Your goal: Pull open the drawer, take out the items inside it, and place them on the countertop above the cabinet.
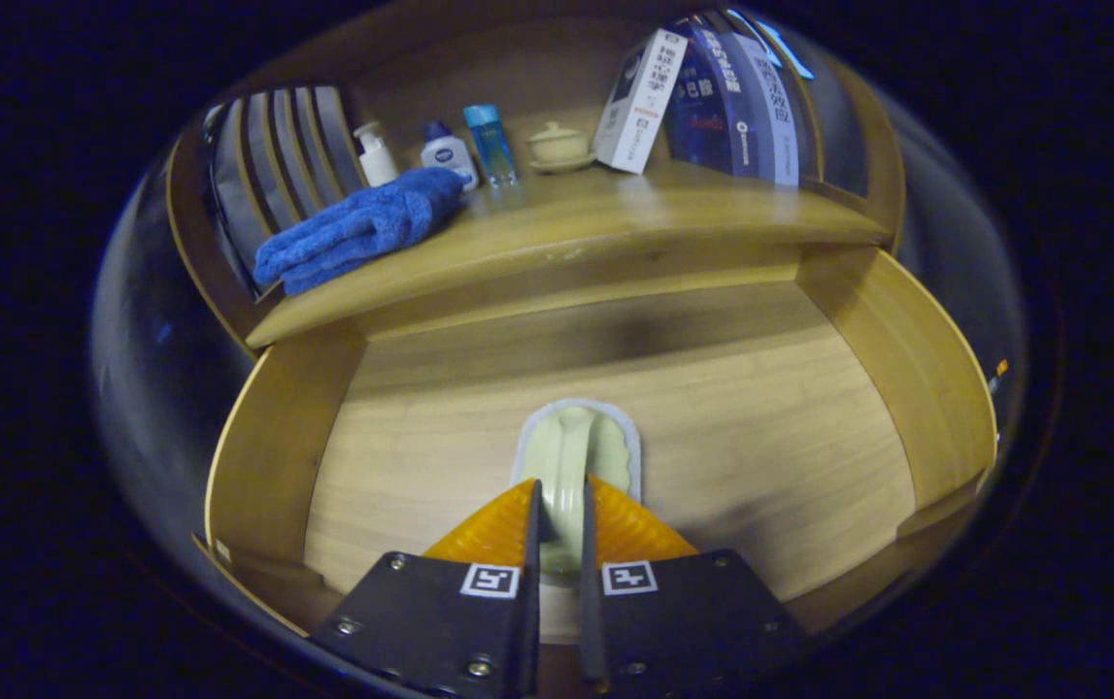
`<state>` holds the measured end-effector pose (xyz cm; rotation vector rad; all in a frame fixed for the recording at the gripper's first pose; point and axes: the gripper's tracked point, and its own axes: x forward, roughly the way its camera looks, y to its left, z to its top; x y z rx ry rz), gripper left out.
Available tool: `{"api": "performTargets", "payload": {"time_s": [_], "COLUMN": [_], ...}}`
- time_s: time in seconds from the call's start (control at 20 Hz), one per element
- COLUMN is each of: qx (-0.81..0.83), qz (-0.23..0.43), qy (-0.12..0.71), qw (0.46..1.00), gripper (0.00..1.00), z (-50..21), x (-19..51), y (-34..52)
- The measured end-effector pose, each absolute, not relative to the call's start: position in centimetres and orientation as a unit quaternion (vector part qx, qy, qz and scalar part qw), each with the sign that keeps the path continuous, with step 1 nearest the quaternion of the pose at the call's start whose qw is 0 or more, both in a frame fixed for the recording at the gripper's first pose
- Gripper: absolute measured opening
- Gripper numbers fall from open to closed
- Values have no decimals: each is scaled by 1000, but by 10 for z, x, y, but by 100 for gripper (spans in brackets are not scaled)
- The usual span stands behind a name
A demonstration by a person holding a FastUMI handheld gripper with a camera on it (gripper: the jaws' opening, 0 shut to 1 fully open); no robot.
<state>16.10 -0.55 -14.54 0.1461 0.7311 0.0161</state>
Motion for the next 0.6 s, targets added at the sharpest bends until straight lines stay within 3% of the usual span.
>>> {"api": "performTargets", "payload": {"time_s": [0.6], "qx": [71], "qz": [51], "qy": [205], "qw": [975], "gripper": [17], "z": [-37], "x": [160], "y": [15]}}
